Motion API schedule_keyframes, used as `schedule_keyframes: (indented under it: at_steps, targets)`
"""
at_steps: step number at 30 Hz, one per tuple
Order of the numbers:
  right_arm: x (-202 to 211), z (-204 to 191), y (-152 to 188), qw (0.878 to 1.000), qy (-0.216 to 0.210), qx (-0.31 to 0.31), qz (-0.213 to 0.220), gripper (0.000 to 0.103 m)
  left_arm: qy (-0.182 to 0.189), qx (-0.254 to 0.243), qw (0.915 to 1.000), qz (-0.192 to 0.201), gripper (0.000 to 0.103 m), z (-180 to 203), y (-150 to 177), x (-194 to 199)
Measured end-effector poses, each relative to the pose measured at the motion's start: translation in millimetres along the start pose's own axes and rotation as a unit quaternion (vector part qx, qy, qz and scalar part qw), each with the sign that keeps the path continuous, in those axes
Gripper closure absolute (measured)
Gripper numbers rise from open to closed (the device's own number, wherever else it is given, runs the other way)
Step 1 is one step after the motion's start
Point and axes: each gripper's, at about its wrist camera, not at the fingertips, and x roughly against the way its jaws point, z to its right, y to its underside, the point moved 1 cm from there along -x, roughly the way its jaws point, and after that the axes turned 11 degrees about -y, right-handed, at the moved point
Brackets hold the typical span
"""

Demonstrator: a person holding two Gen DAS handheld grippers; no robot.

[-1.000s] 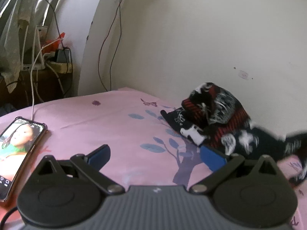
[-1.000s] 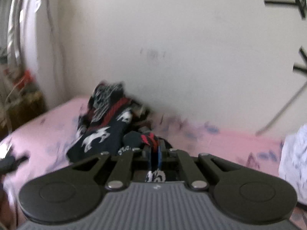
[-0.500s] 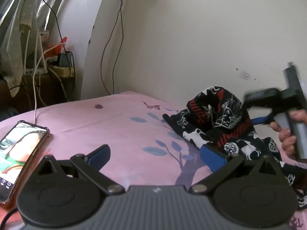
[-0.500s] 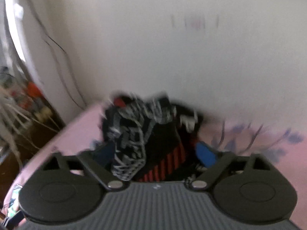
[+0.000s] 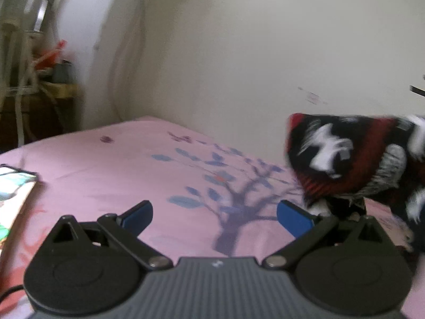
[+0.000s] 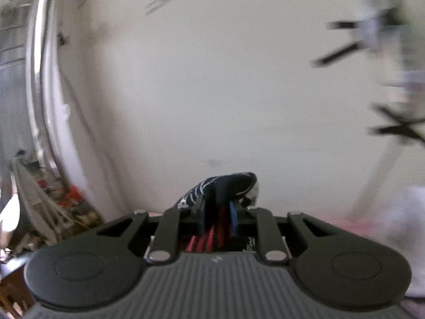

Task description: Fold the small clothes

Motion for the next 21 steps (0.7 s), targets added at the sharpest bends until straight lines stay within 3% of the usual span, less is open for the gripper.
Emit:
schedule_keyframes:
  at_steps: [3, 4, 6, 8, 12, 17, 21]
  targets:
    - [57, 31, 49, 0.997, 0.063, -0.030, -0.031, 0.089, 0.035, -0.019, 0.9992, -0.007, 0.000, 15, -7, 1]
    - [75, 42, 65, 0.994, 0.095, -0.041, -0.031, 0.079, 0.048, -0.026, 0.9985, -0.009, 0.000, 22, -9, 0]
    - [108, 63, 96, 0.983, 0.173, -0.056, -0.019, 0.034, 0.068, -0.041, 0.9968, -0.013, 0.000, 39, -17, -5]
    - [124, 75, 109, 0.973, 0.218, -0.072, -0.007, 0.033, 0.088, -0.052, 0.9943, -0.029, 0.000, 56, -28, -13]
    - [127, 92, 112, 0.977, 0.193, -0.086, 0.003, 0.033, 0.136, -0.054, 0.9870, -0.067, 0.000, 88, -36, -22]
    - [48, 85, 94, 0.989, 0.136, -0.040, -0.033, 0.022, 0.176, -0.093, 0.9767, -0.080, 0.000, 123, -10, -6]
    - [-31, 108, 89, 0.990, 0.093, -0.050, -0.094, 0.018, 0.181, -0.099, 0.9691, -0.135, 0.000, 137, 17, -3]
